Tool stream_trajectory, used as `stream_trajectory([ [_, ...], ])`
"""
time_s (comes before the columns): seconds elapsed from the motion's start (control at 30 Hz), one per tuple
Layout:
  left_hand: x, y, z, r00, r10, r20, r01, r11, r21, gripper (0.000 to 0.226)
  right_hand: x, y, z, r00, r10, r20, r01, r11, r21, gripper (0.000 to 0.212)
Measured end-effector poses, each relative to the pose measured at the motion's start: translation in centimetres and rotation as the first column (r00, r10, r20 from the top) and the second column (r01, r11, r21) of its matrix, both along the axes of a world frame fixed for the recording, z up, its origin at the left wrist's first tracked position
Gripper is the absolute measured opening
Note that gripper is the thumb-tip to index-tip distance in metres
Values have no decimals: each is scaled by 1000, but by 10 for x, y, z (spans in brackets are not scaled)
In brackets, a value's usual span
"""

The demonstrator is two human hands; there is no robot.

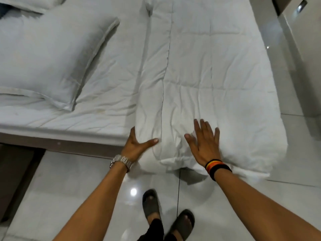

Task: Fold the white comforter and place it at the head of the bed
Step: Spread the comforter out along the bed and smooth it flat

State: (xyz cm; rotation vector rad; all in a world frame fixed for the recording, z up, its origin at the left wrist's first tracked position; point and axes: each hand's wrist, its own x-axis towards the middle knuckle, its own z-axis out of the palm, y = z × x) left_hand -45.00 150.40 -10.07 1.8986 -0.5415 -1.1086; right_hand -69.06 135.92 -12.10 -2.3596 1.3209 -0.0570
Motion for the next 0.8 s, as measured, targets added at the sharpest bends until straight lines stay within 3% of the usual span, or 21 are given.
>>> stream_trajectory([
  [0.1,27,-4,16,991,101,-83,-102,995,-4,102,3,5,12,990,-56,127,56,998,2,86],
  [0.2,60,-6,38,944,74,-323,-23,987,160,122,6,13,23,955,-100,280,112,993,-27,82],
  [0.33,44,35,18,880,137,-455,-52,980,194,103,2,41,18,998,-29,49,26,998,59,85],
  [0.4,20,50,4,897,146,-417,-44,969,244,104,-2,45,10,999,-31,-13,32,998,55,89],
  [0.5,-4,54,-16,976,132,-174,-102,979,176,107,-10,46,4,999,-37,9,37,999,34,90],
  [0.57,1,55,-17,967,201,-158,-175,971,163,98,-21,45,2,996,-69,55,68,998,6,87],
  [0.67,33,66,-12,979,194,-65,-173,953,247,85,-44,41,2,979,-176,98,180,983,-34,85],
  [0.8,36,61,-16,985,48,164,-102,936,336,105,-90,36,-5,899,-421,117,418,907,51,85],
])
